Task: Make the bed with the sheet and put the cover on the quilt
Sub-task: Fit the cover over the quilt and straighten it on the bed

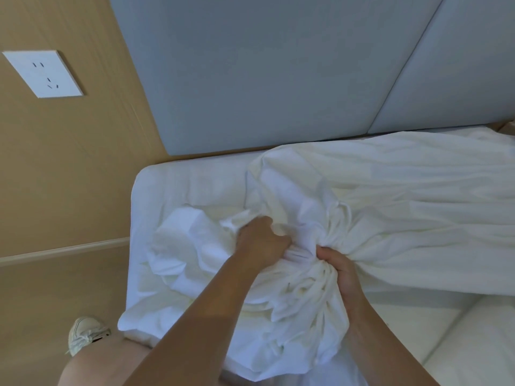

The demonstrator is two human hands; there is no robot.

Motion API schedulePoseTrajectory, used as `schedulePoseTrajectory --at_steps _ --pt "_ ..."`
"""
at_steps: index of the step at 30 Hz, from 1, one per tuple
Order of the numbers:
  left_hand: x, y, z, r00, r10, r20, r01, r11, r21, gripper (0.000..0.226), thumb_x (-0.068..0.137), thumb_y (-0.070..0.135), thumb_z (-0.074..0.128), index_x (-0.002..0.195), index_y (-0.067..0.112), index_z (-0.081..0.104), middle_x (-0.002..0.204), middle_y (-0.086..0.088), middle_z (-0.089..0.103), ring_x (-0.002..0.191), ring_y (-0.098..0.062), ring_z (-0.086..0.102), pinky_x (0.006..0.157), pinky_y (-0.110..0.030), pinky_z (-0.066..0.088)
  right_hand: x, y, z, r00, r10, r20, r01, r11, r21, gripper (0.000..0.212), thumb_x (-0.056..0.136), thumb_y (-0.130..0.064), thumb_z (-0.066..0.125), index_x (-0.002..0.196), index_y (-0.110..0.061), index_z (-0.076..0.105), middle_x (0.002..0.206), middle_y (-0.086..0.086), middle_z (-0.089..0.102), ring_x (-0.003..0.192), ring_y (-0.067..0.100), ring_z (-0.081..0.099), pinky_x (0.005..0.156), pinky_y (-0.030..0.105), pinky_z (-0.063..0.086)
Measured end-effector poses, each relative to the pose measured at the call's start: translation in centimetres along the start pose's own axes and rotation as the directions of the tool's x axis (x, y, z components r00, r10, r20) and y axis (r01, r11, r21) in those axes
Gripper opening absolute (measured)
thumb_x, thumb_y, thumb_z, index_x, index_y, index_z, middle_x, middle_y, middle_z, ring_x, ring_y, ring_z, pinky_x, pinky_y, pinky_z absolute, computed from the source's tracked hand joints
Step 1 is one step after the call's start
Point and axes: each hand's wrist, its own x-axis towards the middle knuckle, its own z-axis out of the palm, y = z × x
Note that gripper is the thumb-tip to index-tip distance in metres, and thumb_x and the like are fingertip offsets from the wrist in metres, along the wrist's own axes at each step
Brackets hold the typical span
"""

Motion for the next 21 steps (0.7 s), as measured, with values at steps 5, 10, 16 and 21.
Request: schedulePoseTrajectory --at_steps 5,10,16,21 --pt "1.5 -1.9 -0.3 0.944 0.112 -0.309 0.064 0.86 0.507 0.082 0.087 0.043 0.053 0.149 0.021 0.005 0.152 -0.009 0.01 0.14 -0.03 0.013 0.11 -0.043 0.018 -0.1 0.3 -0.4 0.993 0.029 -0.113 -0.036 0.998 -0.057 0.084 0.019 -0.018 0.092 0.097 0.002 0.073 0.102 0.026 0.068 0.09 0.039 0.068 0.07 0.045 0.057" --pt "4.1 -4.8 -3.3 0.901 -0.041 -0.432 0.265 0.841 0.472 0.035 0.097 0.022 0.038 0.131 0.013 0.043 0.128 -0.01 0.044 0.116 -0.028 0.042 0.091 -0.036 0.036 0.4 0.4 -0.2 0.982 0.054 -0.179 -0.067 0.996 -0.062 0.109 0.026 -0.022 0.092 0.128 -0.004 0.057 0.13 0.026 0.054 0.119 0.043 0.052 0.098 0.051 0.043" --pt "6.4 -0.1 -7.8 0.971 -0.138 -0.193 0.008 0.831 -0.557 0.026 0.097 0.008 0.038 0.115 -0.003 0.055 0.118 -0.025 0.058 0.114 -0.038 0.054 0.09 -0.034 0.04 1.1 0.2 0.2 0.984 0.082 -0.159 -0.083 0.997 0.0 0.114 0.028 -0.02 0.092 0.133 -0.004 0.052 0.135 0.022 0.052 0.125 0.041 0.048 0.103 0.049 0.039" --pt "6.9 -1.9 -14.7 0.998 -0.063 -0.024 0.009 0.483 -0.876 0.04 0.065 0.029 0.075 0.098 0.009 0.065 0.087 -0.011 0.071 0.073 -0.021 0.068 0.074 -0.035 0.054 1.2 0.2 -0.2 0.986 0.098 -0.133 -0.097 0.995 0.009 0.104 0.019 -0.019 0.093 0.117 0.0 0.065 0.117 0.023 0.063 0.099 0.037 0.064 0.09 0.045 0.049"
